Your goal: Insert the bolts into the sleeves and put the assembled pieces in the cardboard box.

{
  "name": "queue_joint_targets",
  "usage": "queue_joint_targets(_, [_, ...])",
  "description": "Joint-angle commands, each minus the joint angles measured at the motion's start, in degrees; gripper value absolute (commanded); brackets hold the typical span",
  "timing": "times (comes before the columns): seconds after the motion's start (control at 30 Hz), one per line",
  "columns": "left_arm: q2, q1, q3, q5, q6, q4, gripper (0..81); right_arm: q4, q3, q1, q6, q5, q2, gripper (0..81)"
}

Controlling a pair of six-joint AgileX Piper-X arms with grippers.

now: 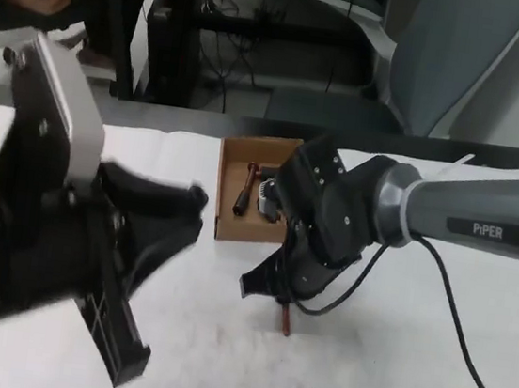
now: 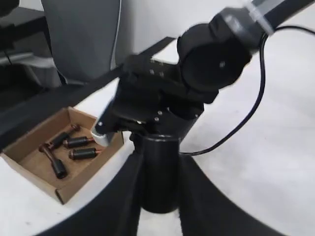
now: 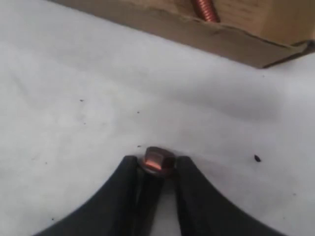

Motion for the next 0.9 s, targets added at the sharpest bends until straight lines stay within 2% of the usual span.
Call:
queue_joint_targets(0.0, [-0.2, -1.5, 6.6, -0.1, -6.9, -11.1, 1.8, -2.6, 0.9, 1.3, -2.0, 1.6, -5.4, 0.6])
queue_joint_targets(0.13, [-0.2, -4.0, 15.9, -6.4, -17.3, -28.2, 1.8, -6.7, 5.1, 1.7, -2.0, 1.6, -15.3, 0.6])
queue_joint_targets(0.3, [0.1, -7.8, 22.4, -15.3, -19.3, -41.5, 1.8, -18.6, 15.4, 2.4, -2.1, 0.4, -27.5, 0.6])
queue_joint_targets(0.5, [6.0, -10.8, 22.9, -16.8, -19.3, -45.4, 1.8, -40.1, 28.9, 6.8, 0.4, -2.6, -38.0, 0.6])
queue_joint_targets(0.67, [14.2, -10.7, 22.9, -16.4, -22.0, -55.5, 1.8, -53.1, 33.0, 9.9, 1.0, -2.4, -38.9, 0.6])
queue_joint_targets(0.87, [22.3, -10.7, 22.9, -14.7, -23.4, -64.8, 1.8, -55.6, 33.0, 10.9, 2.8, -4.5, -38.9, 0.6])
